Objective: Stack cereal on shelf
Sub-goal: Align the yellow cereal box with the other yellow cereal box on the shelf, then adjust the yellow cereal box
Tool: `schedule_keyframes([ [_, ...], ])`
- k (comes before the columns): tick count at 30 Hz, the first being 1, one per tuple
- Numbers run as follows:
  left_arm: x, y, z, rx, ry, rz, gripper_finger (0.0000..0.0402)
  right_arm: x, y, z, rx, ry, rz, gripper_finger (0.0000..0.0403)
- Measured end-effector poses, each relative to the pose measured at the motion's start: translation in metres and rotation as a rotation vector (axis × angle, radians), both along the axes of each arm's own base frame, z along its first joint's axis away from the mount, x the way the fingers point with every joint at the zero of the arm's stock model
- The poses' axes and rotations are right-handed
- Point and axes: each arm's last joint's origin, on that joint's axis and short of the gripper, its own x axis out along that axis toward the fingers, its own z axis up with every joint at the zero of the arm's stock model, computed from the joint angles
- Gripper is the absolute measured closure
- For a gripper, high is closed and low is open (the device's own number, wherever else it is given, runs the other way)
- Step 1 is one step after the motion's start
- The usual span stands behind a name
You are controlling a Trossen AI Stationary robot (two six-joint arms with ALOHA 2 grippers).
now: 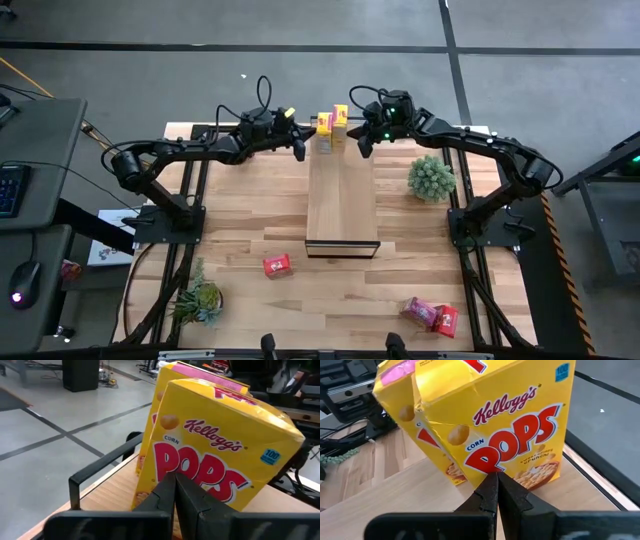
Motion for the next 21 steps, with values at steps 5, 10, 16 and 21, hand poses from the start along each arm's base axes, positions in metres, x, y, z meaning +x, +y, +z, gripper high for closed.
schedule_keyframes([
  [5, 0.000, 0.000, 0.000, 0.010, 0.005, -0.001, 0.0401, 0.000, 0.000, 0.000, -0.006, 0.001, 0.003, 0.0403],
  [10, -0.007, 0.006, 0.005, 0.046, 0.008, 0.026, 0.0401, -0.006, 0.000, 0.006, -0.032, 0.007, -0.010, 0.0403],
  [16, -0.026, 0.011, 0.016, 0.018, 0.055, 0.076, 0.0401, -0.025, 0.004, 0.018, -0.045, 0.044, -0.023, 0.0403],
  [21, -0.028, -0.011, 0.024, -0.058, 0.073, -0.105, 0.0401, -0.040, 0.009, 0.026, -0.036, 0.086, -0.027, 0.0403],
])
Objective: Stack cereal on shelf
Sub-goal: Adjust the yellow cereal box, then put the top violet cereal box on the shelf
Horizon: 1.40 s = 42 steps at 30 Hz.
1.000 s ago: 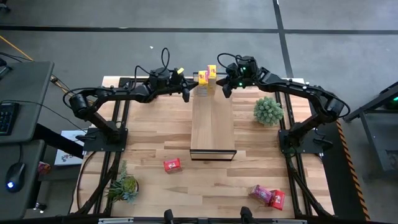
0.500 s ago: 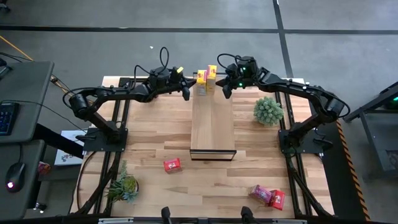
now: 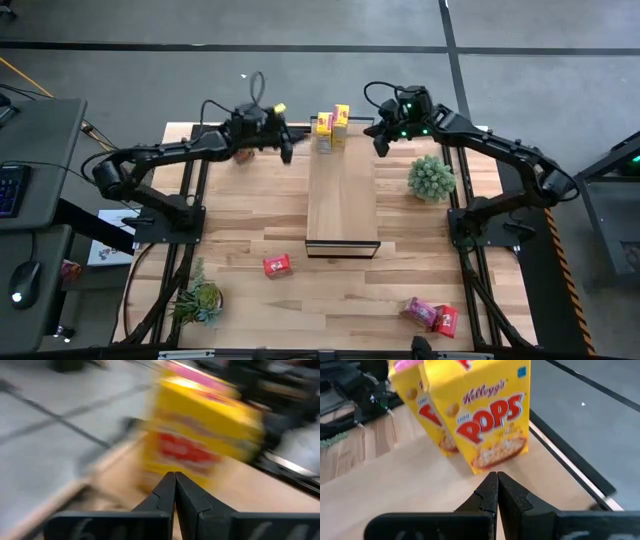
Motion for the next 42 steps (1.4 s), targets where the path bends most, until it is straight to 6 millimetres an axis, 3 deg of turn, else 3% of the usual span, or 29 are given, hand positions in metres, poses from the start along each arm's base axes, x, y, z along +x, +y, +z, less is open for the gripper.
schedule_keyframes([
  [5, 0.025, -0.046, -0.001, 0.013, 0.013, -0.170, 0.0401, -0.008, 0.004, 0.003, -0.007, 0.034, -0.018, 0.0403],
  [9, 0.038, -0.066, -0.008, 0.109, 0.062, -0.100, 0.0401, -0.010, 0.004, 0.005, -0.019, 0.037, -0.040, 0.0403],
  [15, 0.045, -0.046, -0.017, 0.161, 0.055, 0.019, 0.0401, -0.010, 0.004, 0.005, -0.020, 0.037, -0.041, 0.0403],
  [28, 0.055, -0.010, -0.026, 0.141, 0.039, -0.009, 0.0401, -0.009, 0.004, 0.006, -0.017, 0.031, -0.044, 0.0403],
  [35, 0.054, -0.008, -0.027, 0.127, 0.037, -0.020, 0.0401, -0.010, 0.004, 0.006, -0.016, 0.031, -0.044, 0.0403],
  [42, 0.040, -0.019, 0.000, 0.082, -0.019, -0.149, 0.0401, -0.015, 0.009, 0.011, -0.014, 0.033, -0.043, 0.0403],
])
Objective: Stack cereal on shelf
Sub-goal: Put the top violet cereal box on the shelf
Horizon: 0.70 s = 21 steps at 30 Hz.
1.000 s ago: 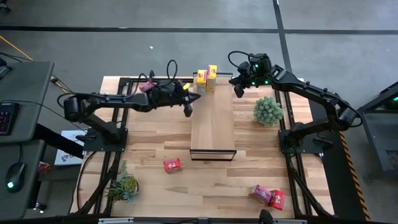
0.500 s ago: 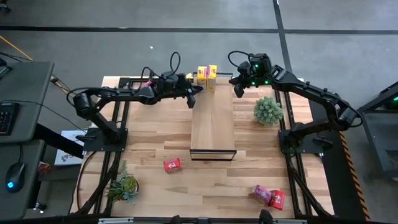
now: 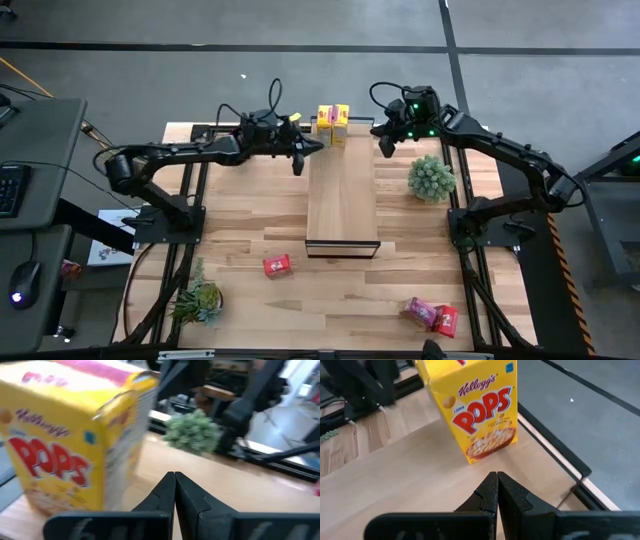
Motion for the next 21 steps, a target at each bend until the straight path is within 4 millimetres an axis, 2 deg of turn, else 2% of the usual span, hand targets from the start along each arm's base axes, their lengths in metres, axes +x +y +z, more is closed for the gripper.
schedule_keyframes([
  [6, -0.020, -0.017, 0.038, 0.051, -0.086, -0.023, 0.0401, -0.013, 0.011, 0.009, 0.008, 0.017, 0.004, 0.0403],
  [10, -0.031, -0.024, 0.057, 0.083, -0.145, -0.025, 0.0402, -0.020, 0.017, 0.014, 0.009, 0.023, 0.006, 0.0403],
  [14, -0.037, -0.032, 0.068, 0.101, -0.183, -0.042, 0.0402, -0.026, 0.022, 0.018, -0.005, 0.025, 0.014, 0.0403],
  [21, -0.039, -0.041, 0.074, 0.111, -0.203, -0.048, 0.0387, -0.029, 0.025, 0.021, 0.011, 0.016, 0.000, 0.0403],
])
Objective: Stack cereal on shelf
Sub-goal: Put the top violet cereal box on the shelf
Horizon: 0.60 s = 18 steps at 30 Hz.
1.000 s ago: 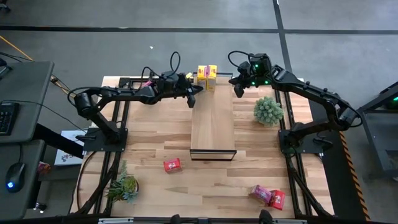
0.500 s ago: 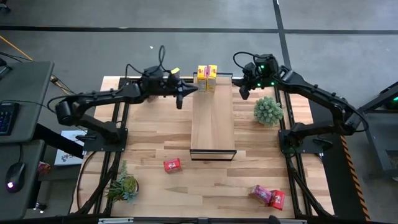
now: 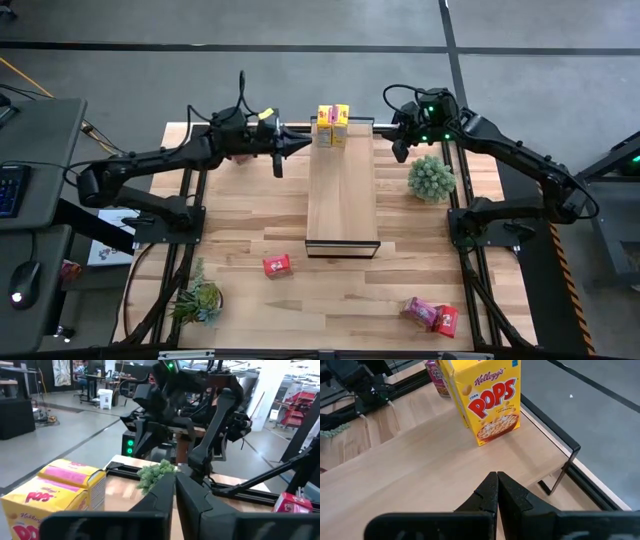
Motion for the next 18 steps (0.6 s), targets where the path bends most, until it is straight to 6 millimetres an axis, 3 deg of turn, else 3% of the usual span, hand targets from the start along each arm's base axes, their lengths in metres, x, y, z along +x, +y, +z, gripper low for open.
schedule_keyframes([
  [6, -0.003, 0.001, 0.003, 0.003, -0.014, 0.060, 0.0328, 0.000, 0.000, -0.001, 0.007, 0.007, -0.001, 0.0403],
  [11, -0.004, 0.005, 0.004, -0.073, -0.010, 0.062, 0.0241, -0.001, 0.000, -0.001, 0.007, 0.011, -0.007, 0.0403],
  [18, -0.013, 0.012, 0.046, -0.096, 0.138, 0.098, 0.0115, -0.001, 0.001, -0.002, 0.014, 0.019, -0.006, 0.0402],
])
